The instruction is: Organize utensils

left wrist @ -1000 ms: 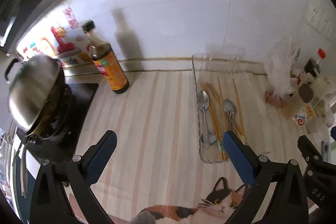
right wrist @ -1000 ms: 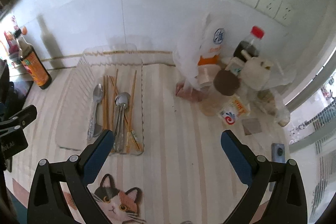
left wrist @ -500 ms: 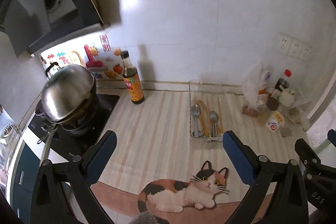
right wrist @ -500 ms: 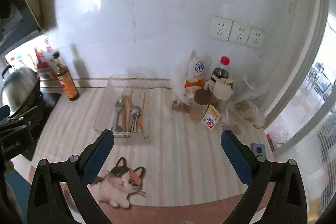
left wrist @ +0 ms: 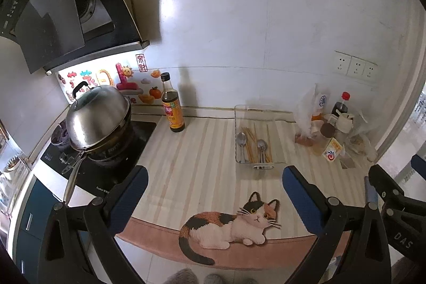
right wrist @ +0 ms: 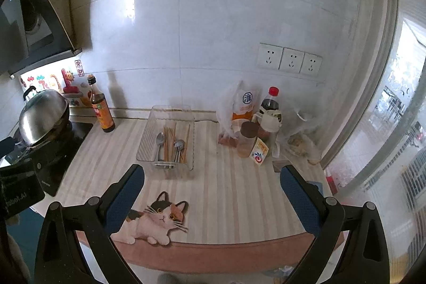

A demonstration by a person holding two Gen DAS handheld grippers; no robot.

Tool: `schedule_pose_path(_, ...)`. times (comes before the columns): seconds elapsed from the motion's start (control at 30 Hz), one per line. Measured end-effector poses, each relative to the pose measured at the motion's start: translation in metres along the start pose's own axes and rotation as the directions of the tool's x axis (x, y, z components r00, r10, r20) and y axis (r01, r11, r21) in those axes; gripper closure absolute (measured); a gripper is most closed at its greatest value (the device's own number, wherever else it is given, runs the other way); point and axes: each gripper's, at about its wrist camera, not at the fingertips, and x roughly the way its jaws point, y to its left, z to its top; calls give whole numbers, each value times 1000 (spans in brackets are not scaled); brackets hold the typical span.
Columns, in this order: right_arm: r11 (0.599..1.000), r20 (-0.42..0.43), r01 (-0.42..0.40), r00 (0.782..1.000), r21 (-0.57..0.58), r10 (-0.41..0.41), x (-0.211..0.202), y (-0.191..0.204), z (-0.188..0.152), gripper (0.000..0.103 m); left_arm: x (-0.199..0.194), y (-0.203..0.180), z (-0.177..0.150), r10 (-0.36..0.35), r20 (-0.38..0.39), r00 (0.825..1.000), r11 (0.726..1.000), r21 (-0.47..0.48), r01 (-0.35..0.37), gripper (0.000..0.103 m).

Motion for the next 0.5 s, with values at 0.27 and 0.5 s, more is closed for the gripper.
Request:
schedule_pose_path(0.27,1000,-21,7,1000,7,-7,-3,6,9,0,5,8,3,3,-36,999,1000,-6,-3,0)
schedule_pose_path(0.5,1000,-31,-5,1000,5,5,0,10,13,0,7,13,4,13,-53,999,1000,-7,-13,0)
